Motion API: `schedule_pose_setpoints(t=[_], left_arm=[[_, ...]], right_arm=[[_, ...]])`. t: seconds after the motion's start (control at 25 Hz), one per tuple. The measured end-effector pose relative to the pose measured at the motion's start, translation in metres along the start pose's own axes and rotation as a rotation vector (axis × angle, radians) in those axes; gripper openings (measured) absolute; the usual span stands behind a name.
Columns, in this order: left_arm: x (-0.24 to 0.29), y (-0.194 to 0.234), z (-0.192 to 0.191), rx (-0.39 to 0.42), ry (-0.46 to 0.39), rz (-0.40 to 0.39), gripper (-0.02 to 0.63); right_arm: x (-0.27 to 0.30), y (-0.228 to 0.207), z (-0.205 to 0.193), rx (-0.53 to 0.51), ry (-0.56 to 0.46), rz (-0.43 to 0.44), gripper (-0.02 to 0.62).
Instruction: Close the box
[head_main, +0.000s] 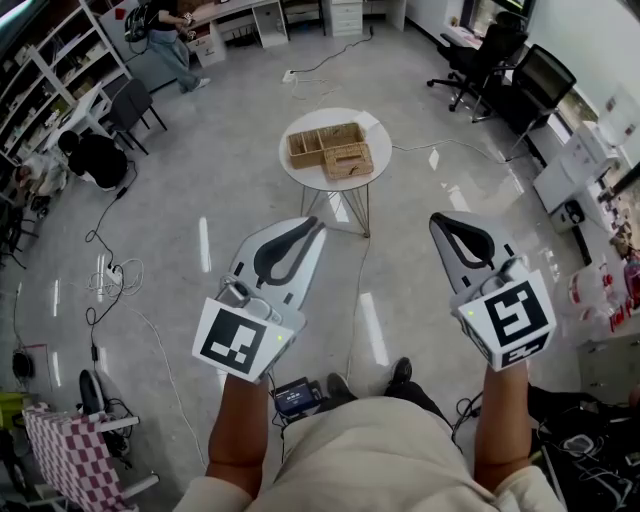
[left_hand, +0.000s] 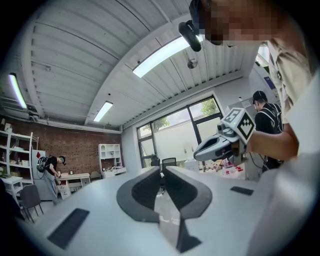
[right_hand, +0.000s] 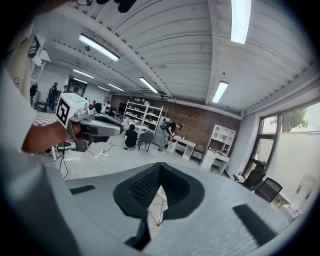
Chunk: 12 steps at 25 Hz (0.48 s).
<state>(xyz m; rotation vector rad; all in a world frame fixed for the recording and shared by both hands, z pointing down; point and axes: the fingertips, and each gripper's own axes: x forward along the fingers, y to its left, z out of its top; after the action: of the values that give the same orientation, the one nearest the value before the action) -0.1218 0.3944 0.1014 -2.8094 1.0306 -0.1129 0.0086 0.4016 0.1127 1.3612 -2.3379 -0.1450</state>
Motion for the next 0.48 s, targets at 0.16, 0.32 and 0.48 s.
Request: schedule_pose_setpoints(t=[0.16, 0.32, 0.48], left_arm=[[-0.002, 0.0, -0.001, 0.005, -0.009, -0.023, 0.032], [0.002, 0.002, 0.0, 0.0, -0.009, -0.024, 0.032], [0.022, 0.009, 0.0, 0.003, 0.004, 0.001, 0.032]], right_arm=[[0.002, 0.005, 0.002, 0.004, -0.012, -0.028, -0.008], [0.005, 0.001, 0.005, 0.02, -0.032, -0.031, -0.008], [0.019, -0.019, 0.003, 0.024, -0.04, -0.003, -0.008]])
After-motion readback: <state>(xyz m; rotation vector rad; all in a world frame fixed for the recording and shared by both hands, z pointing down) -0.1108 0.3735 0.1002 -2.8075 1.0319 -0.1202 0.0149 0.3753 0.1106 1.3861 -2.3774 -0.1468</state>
